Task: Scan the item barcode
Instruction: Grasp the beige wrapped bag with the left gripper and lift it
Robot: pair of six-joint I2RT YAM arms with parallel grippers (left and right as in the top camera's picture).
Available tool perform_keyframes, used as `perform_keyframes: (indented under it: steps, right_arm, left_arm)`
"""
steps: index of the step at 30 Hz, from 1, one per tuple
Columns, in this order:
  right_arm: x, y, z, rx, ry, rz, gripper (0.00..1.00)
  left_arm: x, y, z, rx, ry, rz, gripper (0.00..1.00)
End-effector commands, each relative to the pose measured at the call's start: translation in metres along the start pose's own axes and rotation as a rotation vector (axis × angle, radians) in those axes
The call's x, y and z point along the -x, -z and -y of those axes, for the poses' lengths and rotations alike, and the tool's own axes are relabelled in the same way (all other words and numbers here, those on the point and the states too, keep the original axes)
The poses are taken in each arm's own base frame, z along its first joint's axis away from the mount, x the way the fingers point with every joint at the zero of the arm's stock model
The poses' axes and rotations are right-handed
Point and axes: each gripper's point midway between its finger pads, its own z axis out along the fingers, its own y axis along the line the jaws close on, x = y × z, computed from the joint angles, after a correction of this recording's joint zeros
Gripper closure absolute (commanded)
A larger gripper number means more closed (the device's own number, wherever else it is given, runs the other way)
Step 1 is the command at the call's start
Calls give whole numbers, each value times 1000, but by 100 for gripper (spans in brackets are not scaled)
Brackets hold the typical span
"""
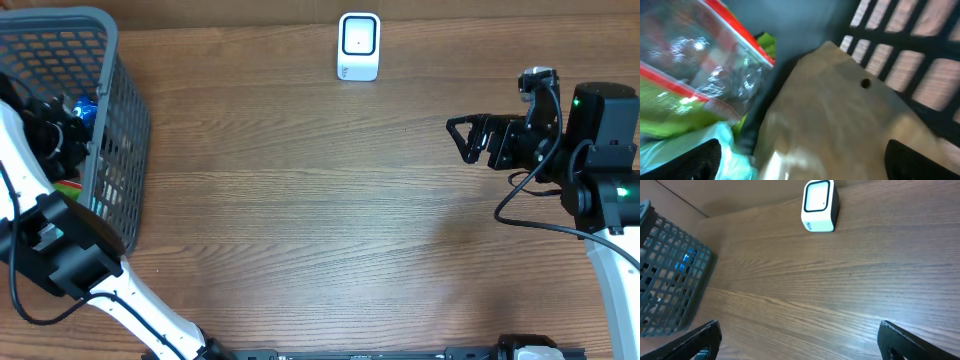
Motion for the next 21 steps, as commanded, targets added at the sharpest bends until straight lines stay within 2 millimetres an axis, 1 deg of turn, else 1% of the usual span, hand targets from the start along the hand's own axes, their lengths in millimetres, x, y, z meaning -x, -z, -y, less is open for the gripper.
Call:
perform_keyframes:
  steps: [1, 5, 6, 7, 9, 12, 13, 14, 15, 16, 18, 21]
  right_arm:
    - [11, 5, -6, 7, 21, 31, 0]
    - [13, 5, -7, 10, -11, 39, 0]
    - [14, 5, -7, 10, -18, 43, 0]
    - [15, 5, -7, 11, -25, 47, 0]
    - [17, 5, -8, 13, -37, 56, 0]
    - [21, 6, -9, 18, -47, 71, 0]
    - [22, 6, -9, 19, -56, 74, 0]
    - [23, 6, -9, 20, -61, 77, 0]
    - [23, 6, -9, 20, -63, 79, 0]
    - [24, 6, -9, 21, -62, 80, 0]
    - [24, 6, -9, 21, -61, 82, 0]
    - [25, 6, -9, 22, -59, 85, 0]
  left_arm:
    - [-15, -30, 25, -82, -105, -78, 5]
    - [-22, -60, 24, -98, -113, -103, 7]
    - [-23, -66, 23, -98, -114, -104, 9]
    - [-24, -71, 23, -98, -114, -106, 12]
    - [-25, -79, 21, -97, -111, -105, 27]
    - [-23, -86, 18, -90, -114, -94, 49]
    - [-22, -87, 17, -87, -116, -88, 59]
    - [-20, -87, 17, -84, -118, -82, 74]
    - [-18, -87, 15, -77, -115, -74, 94]
    - [-16, -87, 14, -70, -106, -68, 96]
    - [-12, -86, 9, -42, -56, -55, 96]
    - [-3, -74, 8, -22, 9, -30, 96]
